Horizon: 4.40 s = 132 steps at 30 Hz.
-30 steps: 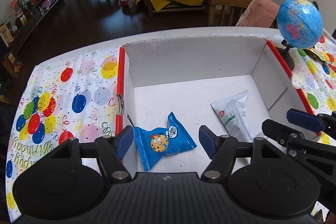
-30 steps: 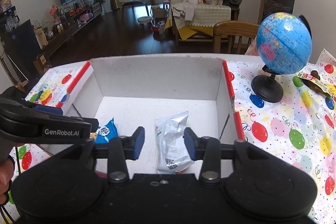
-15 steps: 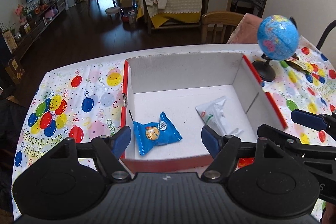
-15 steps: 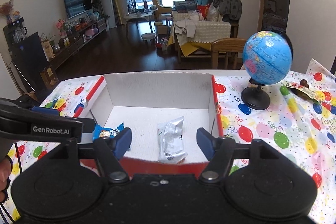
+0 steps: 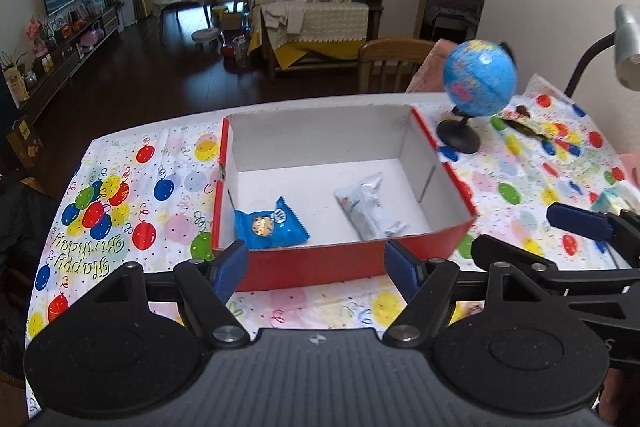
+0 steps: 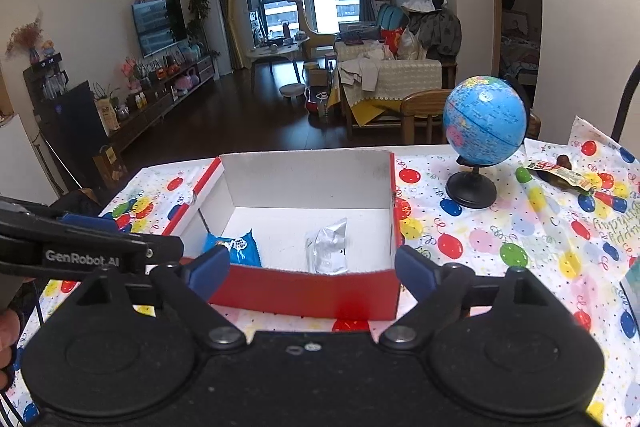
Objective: Organize snacks
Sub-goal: 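Withdraw both tools from the box back toward the snack pile, then grasp the green bar with the left tool while the right tool grasps the black packet, then carry the green bar and black packet into the red box and release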
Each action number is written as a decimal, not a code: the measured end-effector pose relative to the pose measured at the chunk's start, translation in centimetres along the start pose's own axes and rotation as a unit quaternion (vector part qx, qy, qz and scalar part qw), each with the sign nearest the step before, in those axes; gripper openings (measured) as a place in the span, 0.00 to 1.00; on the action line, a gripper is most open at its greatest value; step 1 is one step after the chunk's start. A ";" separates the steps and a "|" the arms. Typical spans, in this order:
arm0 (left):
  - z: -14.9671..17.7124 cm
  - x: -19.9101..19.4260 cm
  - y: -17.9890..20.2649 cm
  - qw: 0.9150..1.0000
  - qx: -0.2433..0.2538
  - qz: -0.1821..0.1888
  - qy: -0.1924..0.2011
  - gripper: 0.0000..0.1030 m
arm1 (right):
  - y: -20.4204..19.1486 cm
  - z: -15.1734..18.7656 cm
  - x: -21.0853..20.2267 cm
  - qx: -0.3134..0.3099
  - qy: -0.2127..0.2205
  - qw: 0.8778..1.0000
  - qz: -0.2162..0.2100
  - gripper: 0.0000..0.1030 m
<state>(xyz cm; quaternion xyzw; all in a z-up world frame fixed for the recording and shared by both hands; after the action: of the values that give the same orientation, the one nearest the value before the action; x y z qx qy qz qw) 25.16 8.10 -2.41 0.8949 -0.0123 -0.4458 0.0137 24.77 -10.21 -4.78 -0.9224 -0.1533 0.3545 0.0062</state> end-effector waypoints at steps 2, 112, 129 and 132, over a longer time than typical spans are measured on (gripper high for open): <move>0.5 -1.1 0.4 1.000 0.001 -0.001 0.010 0.80 | 0.1 0.4 -1.0 0.004 0.003 1.000 -0.001 0.88; 18.2 1.9 -2.6 0.959 -0.231 -0.061 -0.155 0.43 | 5.4 16.4 -2.1 0.006 -0.116 0.992 0.049 0.30; 13.1 -3.5 -1.4 0.982 -0.174 -0.044 -0.064 0.43 | 1.2 9.1 -6.1 -0.001 -0.032 0.999 0.007 0.30; 11.6 -4.0 -1.4 0.984 -0.165 -0.040 -0.049 0.43 | 0.6 7.5 -6.2 -0.005 -0.019 1.000 0.005 0.30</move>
<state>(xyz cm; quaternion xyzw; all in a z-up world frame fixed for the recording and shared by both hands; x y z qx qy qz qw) 13.47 9.48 -6.24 0.8575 0.0967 -0.4850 0.1421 15.70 -13.32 -6.46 -0.9164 -0.1509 0.3707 -0.0032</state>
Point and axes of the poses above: each gripper's, at about its wrist camera, not at the fingertips, and x roughly the way its jaws point, y to its right, z to its underside, the point moved 3 cm from there along x, roughly the way its jaws point, and after that the axes turned 6 degrees about -y, right-handed, at the moved point
